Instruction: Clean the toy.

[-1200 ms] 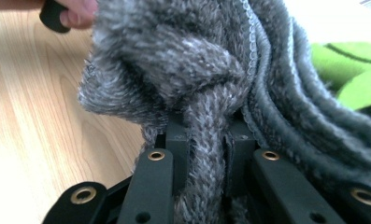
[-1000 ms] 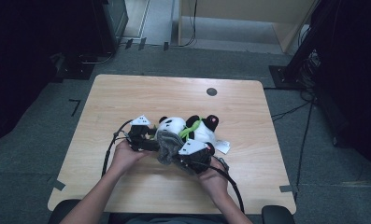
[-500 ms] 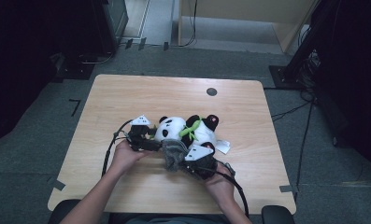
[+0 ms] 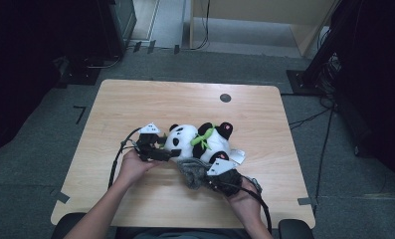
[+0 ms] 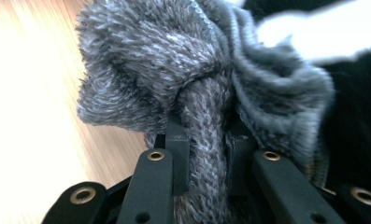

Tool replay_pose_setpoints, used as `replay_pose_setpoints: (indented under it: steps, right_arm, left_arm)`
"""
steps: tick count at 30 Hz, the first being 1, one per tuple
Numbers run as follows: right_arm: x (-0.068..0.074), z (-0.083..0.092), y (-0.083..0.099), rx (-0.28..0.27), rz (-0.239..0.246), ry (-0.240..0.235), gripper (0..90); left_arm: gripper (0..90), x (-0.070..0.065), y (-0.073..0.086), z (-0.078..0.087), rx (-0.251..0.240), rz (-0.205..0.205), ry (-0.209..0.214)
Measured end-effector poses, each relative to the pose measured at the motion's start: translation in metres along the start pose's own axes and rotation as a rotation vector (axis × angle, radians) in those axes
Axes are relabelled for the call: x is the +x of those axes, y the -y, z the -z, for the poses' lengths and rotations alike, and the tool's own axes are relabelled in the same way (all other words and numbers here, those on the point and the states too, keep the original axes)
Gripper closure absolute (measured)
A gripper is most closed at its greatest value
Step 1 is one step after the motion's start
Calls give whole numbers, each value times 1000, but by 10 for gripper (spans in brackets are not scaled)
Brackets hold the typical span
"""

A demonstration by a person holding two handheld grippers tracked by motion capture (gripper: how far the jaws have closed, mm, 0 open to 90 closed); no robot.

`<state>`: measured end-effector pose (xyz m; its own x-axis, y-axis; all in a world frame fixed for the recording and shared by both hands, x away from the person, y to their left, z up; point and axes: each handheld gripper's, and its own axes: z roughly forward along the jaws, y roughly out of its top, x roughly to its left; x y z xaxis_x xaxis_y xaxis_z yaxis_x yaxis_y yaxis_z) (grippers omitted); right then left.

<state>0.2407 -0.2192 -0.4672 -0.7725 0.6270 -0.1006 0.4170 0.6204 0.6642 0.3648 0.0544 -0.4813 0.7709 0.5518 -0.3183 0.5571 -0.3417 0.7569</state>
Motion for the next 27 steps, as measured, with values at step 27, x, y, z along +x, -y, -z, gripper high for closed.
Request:
replay_pose_setpoints:
  steps: [27]
  right_arm:
    - [-41, 30, 23, -9, -132, -21, 756]
  left_arm:
    - [168, -3, 1, -1, 9, -25, -20]
